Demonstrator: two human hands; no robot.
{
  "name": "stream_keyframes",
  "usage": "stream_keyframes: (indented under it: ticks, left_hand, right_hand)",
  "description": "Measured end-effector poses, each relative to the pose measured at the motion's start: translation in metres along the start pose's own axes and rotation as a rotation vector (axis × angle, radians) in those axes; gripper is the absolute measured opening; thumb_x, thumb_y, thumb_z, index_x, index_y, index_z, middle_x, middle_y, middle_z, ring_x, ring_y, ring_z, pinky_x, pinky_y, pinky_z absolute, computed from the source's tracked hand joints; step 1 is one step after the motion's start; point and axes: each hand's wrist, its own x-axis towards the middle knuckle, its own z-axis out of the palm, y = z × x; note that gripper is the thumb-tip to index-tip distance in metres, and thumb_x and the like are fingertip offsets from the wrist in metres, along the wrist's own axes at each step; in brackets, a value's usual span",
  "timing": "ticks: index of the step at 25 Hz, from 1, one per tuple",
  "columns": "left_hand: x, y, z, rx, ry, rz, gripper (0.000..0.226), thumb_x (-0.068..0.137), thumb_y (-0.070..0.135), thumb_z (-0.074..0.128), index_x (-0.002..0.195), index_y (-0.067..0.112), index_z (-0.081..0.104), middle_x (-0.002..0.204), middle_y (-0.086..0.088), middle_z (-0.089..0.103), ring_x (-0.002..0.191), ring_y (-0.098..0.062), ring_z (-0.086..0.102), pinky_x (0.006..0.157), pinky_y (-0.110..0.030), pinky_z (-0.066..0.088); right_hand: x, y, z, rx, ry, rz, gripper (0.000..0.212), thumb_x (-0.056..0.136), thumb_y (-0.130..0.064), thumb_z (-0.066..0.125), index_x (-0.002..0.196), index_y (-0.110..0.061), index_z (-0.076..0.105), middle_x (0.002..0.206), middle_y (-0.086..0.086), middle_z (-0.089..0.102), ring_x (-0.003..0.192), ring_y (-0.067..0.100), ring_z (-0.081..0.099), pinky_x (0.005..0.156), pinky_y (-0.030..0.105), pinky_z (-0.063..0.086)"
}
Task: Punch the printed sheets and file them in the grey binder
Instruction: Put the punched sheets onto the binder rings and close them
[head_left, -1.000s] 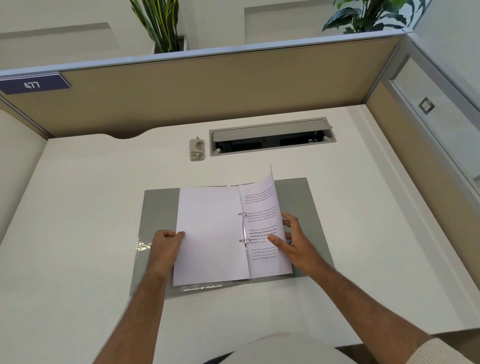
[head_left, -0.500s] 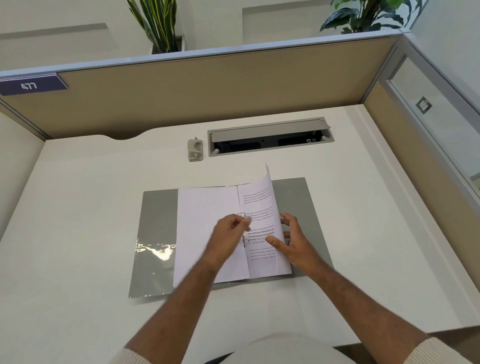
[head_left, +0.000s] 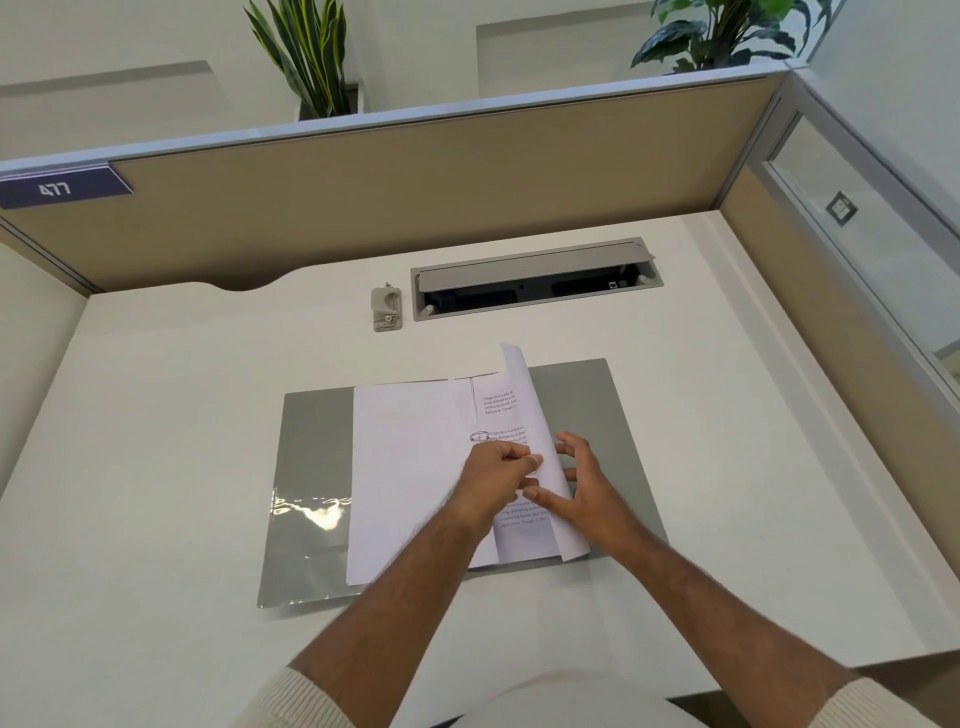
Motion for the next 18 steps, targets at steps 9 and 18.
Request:
stream_keyframes:
  ticks: [9, 18]
  left_hand:
    - [0.004, -0.003, -0.006, -0.104, 0.008, -0.096, 0.012, 0.087, 0.021, 0.085, 0.089, 0.01, 0.08, 0.102, -0.001, 0.083, 0.099, -0.025, 0.08, 0.067, -0.027, 0.05]
    - [-0.002, 0.005, -0.013, -0.117, 0.057, 0.003, 0.029, 0.086, 0.021, 0.088, 0.077, 0.01, 0.063, 0.083, -0.002, 0.074, 0.057, -0.003, 0.068, 0.048, -0.013, 0.048]
  right_hand:
    - [0.002, 0.002, 0.003, -0.029, -0.002, -0.003, 0.089, 0.082, -0.046, 0.081, 0.15, -0.032, 0.026, 0.142, -0.015, 0.04, 0.111, -0.007, 0.057, 0.073, 0.004, 0.051]
    - [-0.001, 0.0, 0.0, -0.015, 0.009, -0.009, 0.075, 0.089, -0.05, 0.074, 0.147, -0.037, 0.029, 0.142, -0.017, 0.042, 0.119, 0.001, 0.058, 0.078, 0.013, 0.056]
